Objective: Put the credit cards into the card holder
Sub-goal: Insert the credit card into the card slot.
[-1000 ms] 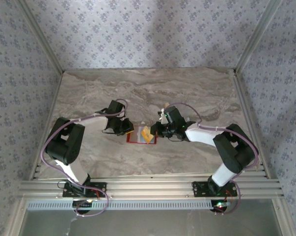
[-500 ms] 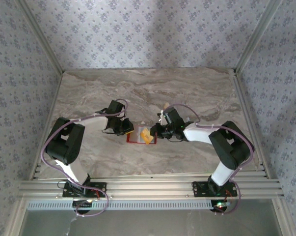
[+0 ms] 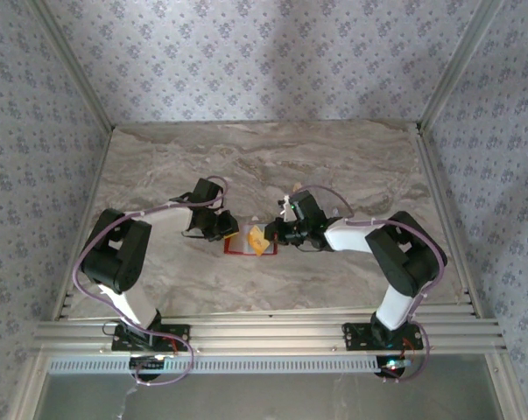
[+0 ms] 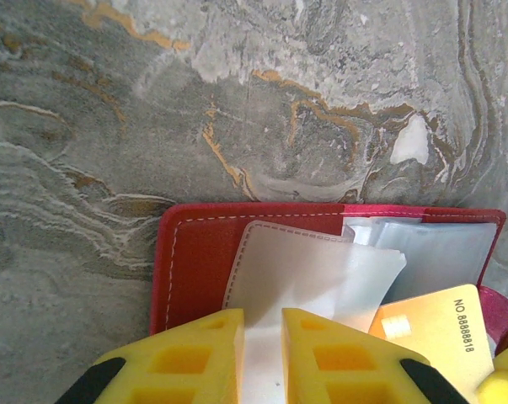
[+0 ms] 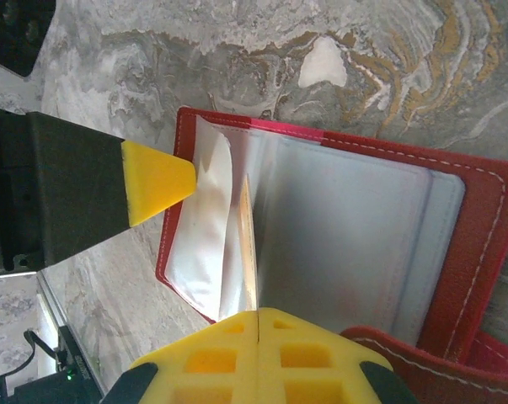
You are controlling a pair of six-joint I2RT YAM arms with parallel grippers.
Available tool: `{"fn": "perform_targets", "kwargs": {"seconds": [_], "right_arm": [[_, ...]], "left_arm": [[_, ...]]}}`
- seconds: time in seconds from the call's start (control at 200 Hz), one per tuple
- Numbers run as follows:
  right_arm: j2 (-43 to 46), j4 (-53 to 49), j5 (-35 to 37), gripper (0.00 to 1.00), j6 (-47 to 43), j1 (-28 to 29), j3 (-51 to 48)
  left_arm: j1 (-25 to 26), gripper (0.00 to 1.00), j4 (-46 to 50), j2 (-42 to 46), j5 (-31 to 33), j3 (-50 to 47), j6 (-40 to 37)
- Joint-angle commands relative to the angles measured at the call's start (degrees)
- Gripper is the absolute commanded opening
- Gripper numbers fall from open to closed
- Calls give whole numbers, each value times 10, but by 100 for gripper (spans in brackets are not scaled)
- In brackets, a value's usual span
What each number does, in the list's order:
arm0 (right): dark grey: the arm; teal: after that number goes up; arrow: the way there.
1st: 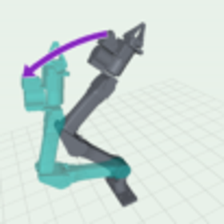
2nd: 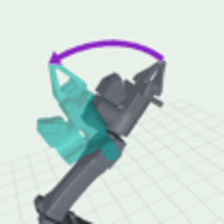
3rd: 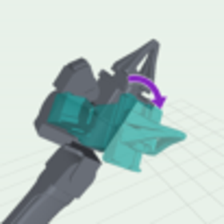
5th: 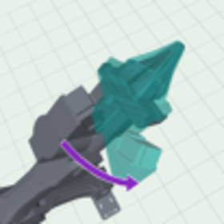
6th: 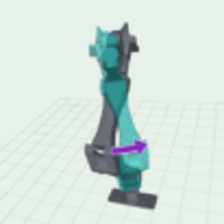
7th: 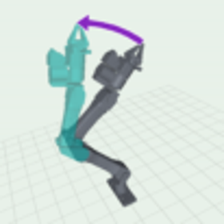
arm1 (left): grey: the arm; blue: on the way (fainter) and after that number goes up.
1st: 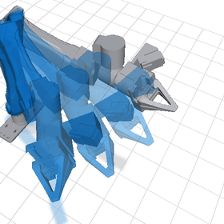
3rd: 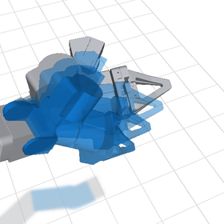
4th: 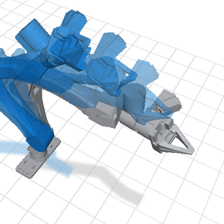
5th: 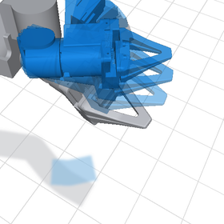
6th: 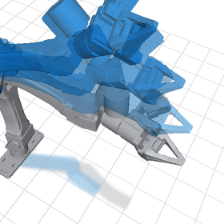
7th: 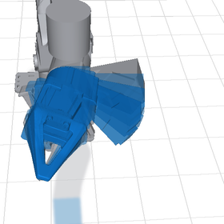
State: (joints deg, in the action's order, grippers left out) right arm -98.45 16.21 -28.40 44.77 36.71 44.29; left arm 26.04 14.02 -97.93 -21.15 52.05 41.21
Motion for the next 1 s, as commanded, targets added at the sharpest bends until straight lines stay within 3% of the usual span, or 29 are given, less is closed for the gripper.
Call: {"fn": "perform_targets", "kwargs": {"seconds": [0.0, 0.36, 0.999], "right_arm": [[1, 16, -15, 0, 12, -4, 5], [7, 23, -23, 0, 13, -1, 3], [17, 19, -31, 0, 8, 11, 7]], "left_arm": [[3, 19, 20, 1, 9, 7, 4], [-3, 20, 24, 36, 13, -2, 7], [-3, 20, 17, 20, 14, -3, 12]]}}
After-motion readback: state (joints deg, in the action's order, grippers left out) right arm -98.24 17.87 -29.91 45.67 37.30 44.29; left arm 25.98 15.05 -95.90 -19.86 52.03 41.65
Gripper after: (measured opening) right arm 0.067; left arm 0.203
